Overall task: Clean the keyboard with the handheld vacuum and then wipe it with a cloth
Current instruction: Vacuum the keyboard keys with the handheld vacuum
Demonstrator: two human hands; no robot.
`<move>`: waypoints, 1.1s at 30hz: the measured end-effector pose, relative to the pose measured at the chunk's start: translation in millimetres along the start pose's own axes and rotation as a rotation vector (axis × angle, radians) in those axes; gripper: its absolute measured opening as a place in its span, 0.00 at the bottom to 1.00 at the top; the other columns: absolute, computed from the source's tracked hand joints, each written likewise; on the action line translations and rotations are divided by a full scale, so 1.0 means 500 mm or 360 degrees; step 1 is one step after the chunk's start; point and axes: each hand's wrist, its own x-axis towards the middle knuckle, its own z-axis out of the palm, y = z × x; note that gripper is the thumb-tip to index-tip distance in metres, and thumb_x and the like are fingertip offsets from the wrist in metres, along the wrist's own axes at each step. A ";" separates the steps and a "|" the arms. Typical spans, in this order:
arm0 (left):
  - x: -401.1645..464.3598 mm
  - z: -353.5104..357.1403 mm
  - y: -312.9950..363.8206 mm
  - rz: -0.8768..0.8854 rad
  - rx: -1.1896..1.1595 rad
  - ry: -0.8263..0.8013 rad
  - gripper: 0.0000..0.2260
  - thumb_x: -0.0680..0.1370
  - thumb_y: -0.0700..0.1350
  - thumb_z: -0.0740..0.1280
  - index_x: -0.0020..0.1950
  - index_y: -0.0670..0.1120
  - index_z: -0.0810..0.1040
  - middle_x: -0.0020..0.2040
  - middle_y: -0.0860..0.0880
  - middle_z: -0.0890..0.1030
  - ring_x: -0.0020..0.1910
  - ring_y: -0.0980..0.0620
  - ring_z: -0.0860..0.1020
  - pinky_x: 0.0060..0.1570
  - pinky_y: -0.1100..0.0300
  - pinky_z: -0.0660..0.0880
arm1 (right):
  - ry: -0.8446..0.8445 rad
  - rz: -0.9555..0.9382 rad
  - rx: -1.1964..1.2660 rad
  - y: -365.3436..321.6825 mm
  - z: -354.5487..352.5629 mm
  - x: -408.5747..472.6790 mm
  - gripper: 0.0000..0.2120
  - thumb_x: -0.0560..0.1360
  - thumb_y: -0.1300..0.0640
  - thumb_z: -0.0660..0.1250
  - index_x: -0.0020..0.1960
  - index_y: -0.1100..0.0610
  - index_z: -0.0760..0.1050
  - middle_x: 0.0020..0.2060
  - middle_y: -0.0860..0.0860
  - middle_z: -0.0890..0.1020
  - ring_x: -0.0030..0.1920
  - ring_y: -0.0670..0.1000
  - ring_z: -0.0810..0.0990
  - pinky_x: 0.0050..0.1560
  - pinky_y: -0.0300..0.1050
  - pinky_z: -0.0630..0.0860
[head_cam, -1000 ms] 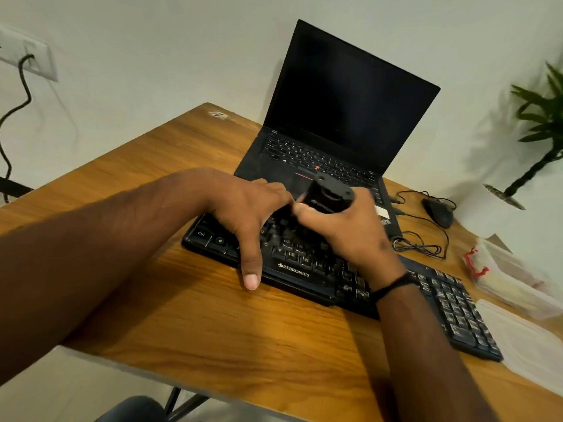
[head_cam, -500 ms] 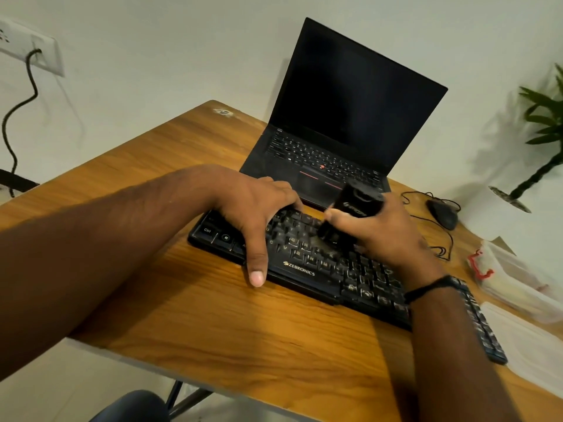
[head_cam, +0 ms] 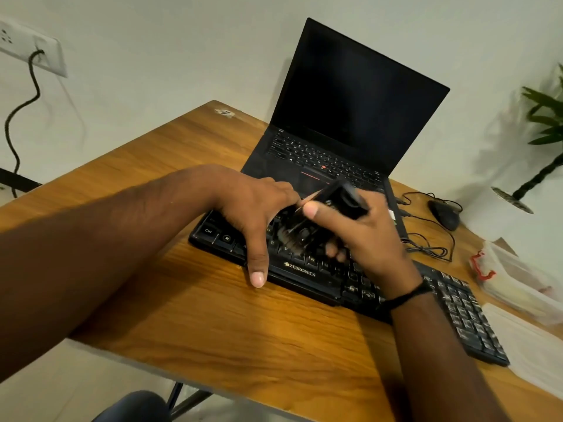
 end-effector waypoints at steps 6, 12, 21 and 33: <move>0.004 0.000 -0.006 0.0031 0.0014 -0.0016 0.41 0.67 0.49 0.82 0.76 0.50 0.68 0.70 0.52 0.73 0.68 0.51 0.71 0.65 0.54 0.71 | 0.0070 -0.0060 -0.0030 -0.001 -0.005 -0.001 0.13 0.74 0.62 0.73 0.43 0.73 0.76 0.28 0.61 0.77 0.25 0.46 0.76 0.25 0.34 0.70; 0.017 0.006 -0.010 0.0022 0.0080 -0.0024 0.44 0.64 0.51 0.83 0.76 0.49 0.68 0.68 0.51 0.74 0.67 0.50 0.73 0.65 0.50 0.73 | 0.0000 -0.0081 -0.0102 -0.002 -0.006 0.002 0.11 0.74 0.65 0.72 0.37 0.67 0.74 0.28 0.54 0.77 0.31 0.49 0.79 0.31 0.35 0.73; 0.034 0.011 -0.031 0.0084 0.0018 -0.0071 0.48 0.59 0.59 0.84 0.75 0.53 0.68 0.67 0.54 0.73 0.66 0.50 0.72 0.64 0.48 0.75 | -0.0153 -0.0016 -0.0268 -0.008 -0.048 -0.006 0.10 0.73 0.57 0.73 0.36 0.57 0.75 0.29 0.48 0.78 0.31 0.46 0.79 0.31 0.34 0.72; 0.039 -0.009 -0.028 0.0054 -0.0049 -0.0339 0.55 0.46 0.67 0.82 0.69 0.61 0.63 0.64 0.63 0.64 0.68 0.55 0.62 0.70 0.49 0.68 | -0.0522 -0.0071 -0.0157 -0.016 -0.013 -0.003 0.11 0.72 0.61 0.74 0.51 0.67 0.81 0.38 0.55 0.84 0.35 0.45 0.83 0.35 0.35 0.77</move>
